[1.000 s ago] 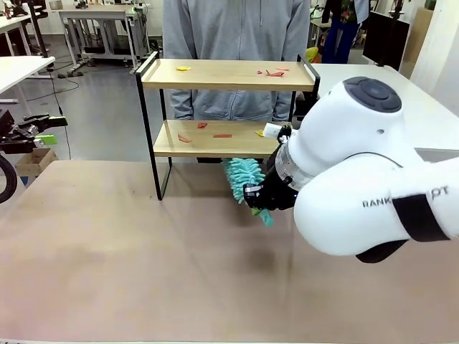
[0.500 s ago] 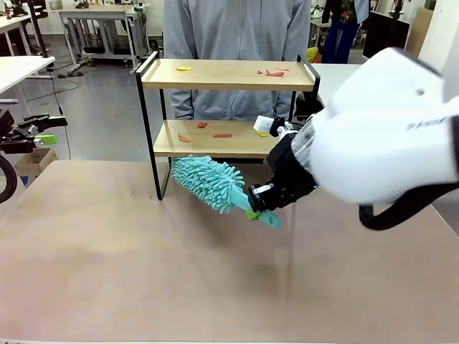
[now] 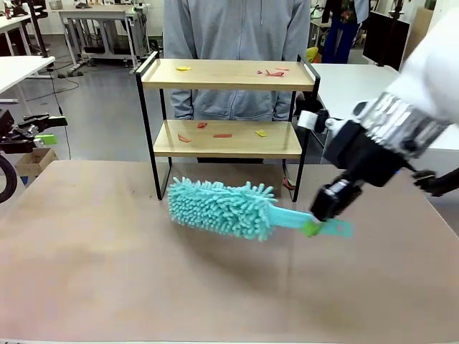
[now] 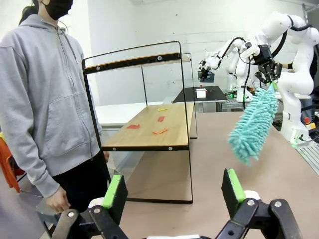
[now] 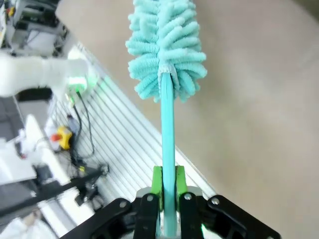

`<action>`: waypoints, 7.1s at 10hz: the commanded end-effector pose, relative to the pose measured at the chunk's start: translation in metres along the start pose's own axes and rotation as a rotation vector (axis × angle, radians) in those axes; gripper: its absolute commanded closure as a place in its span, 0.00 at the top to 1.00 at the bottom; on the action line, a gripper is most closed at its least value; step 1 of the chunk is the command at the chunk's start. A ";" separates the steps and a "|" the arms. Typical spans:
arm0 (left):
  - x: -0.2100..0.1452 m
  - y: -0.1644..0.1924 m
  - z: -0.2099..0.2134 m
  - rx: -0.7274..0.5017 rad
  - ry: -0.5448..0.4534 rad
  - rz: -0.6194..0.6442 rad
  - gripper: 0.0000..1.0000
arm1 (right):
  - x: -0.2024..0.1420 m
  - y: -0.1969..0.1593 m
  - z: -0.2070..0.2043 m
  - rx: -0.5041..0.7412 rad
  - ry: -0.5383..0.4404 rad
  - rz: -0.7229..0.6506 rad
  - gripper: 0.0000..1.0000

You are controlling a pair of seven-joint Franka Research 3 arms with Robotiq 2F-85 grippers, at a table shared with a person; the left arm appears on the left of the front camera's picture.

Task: Clean the shelf.
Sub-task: Clean the specific section of the Shelf indicated by the human with the Duster.

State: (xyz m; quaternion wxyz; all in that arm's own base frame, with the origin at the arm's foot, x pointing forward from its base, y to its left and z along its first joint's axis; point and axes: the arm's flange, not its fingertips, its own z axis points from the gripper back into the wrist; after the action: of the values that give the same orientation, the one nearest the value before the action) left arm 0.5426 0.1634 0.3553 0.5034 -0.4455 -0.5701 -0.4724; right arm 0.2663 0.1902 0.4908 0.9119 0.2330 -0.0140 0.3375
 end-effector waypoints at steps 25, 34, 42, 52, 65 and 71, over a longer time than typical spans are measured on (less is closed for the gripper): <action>0.002 -0.002 0.000 0.001 0.004 -0.013 1.00 | -0.092 0.009 0.064 -0.191 0.149 0.083 0.13; 0.002 -0.002 0.000 0.001 0.004 -0.013 1.00 | -0.092 0.009 0.064 -0.191 0.149 0.083 0.13; 0.002 -0.002 0.000 0.001 0.004 -0.013 1.00 | -0.080 0.054 0.101 -0.174 0.042 0.184 0.13; 0.002 -0.002 0.000 0.001 0.004 -0.013 1.00 | 0.107 0.260 0.189 -0.364 -0.368 -0.153 0.13; 0.002 -0.002 0.000 0.001 0.004 -0.013 1.00 | 0.226 0.261 0.161 -0.397 -0.455 -0.328 0.13; 0.002 -0.002 0.000 0.001 0.004 -0.013 1.00 | 0.334 0.271 0.098 -0.389 -0.543 -0.537 0.13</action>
State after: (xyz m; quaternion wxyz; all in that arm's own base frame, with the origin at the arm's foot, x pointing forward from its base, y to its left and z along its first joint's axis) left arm 0.5427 0.1634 0.3547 0.5037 -0.4457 -0.5699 -0.4721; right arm 0.3572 0.5024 0.7223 0.9588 0.1418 -0.2434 0.0376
